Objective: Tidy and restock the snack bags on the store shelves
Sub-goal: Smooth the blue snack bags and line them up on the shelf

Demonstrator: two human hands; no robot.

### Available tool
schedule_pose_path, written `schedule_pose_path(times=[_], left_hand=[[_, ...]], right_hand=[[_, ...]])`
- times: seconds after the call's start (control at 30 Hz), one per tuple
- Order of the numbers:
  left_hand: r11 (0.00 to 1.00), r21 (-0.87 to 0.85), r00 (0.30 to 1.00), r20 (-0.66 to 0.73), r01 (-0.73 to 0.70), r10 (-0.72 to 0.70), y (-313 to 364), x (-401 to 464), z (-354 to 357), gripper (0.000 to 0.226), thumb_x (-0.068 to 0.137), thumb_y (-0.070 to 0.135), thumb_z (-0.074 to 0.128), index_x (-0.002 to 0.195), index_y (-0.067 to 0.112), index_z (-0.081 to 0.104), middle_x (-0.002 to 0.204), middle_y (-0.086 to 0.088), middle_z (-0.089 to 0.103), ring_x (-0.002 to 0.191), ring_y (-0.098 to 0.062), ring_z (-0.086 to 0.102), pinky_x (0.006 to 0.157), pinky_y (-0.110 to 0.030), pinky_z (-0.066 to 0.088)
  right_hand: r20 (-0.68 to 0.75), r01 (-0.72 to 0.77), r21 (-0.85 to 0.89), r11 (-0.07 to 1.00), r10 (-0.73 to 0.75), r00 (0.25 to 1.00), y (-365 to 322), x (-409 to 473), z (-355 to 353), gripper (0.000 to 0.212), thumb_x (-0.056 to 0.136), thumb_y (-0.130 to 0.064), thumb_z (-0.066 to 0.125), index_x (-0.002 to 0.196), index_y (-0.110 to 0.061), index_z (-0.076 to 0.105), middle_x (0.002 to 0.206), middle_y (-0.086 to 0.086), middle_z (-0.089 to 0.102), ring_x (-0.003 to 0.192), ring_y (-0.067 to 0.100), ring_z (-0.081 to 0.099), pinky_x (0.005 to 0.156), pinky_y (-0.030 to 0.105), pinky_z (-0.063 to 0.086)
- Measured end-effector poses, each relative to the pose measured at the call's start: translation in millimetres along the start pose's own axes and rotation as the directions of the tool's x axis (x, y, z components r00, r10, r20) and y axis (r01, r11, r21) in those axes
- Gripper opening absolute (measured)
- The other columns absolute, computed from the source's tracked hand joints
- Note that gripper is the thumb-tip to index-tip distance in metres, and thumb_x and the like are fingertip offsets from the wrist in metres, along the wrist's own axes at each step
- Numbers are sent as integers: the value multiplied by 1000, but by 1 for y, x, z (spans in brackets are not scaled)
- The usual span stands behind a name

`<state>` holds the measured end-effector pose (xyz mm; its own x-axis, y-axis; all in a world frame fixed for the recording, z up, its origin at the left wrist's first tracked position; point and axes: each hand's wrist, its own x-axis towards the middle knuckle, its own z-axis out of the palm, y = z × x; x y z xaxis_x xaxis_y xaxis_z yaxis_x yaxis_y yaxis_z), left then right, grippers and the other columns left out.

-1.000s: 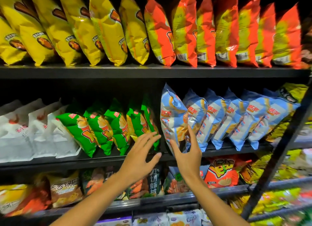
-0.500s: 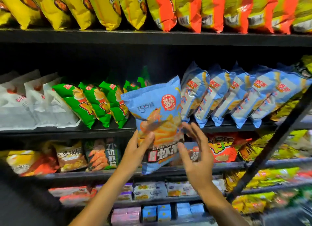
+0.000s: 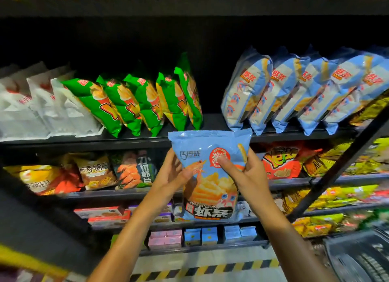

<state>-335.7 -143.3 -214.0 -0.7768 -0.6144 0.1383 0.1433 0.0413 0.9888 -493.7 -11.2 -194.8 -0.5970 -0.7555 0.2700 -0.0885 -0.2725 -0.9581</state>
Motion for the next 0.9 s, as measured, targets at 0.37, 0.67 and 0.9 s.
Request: schedule_pose_path(times=[0.37,0.67,0.9], left_hand=[[996,36,961,-262,-87,93,-15,-19,11,50,75,41,79,116,16,67,111,1,78,104,-18,74,82,-27,58],[993,102,973,-218,-54,75,-18,-35,7,45,80,28,88,116,14,66,102,10,78,93,-10,75,73,-21,58],[995,93,999,-18,49,-47,-11,-37,-8,36,87,13,78,112,-6,63,73,8,70,66,-10,67,67,-23,53]], right_hand=[[65,-12,167,986,1,998,1,-25,0,57,90,-21,71,143,-17,50,142,-4,64,129,18,62,94,32,58],[-79,60,-39,997,-63,995,5,-28,-14,27,85,-11,77,112,-9,76,114,1,78,110,23,74,85,38,63],[-17,223,-97,970,-226,974,10,-28,-14,25,82,-1,76,104,-13,76,114,-5,78,115,17,71,97,28,56]])
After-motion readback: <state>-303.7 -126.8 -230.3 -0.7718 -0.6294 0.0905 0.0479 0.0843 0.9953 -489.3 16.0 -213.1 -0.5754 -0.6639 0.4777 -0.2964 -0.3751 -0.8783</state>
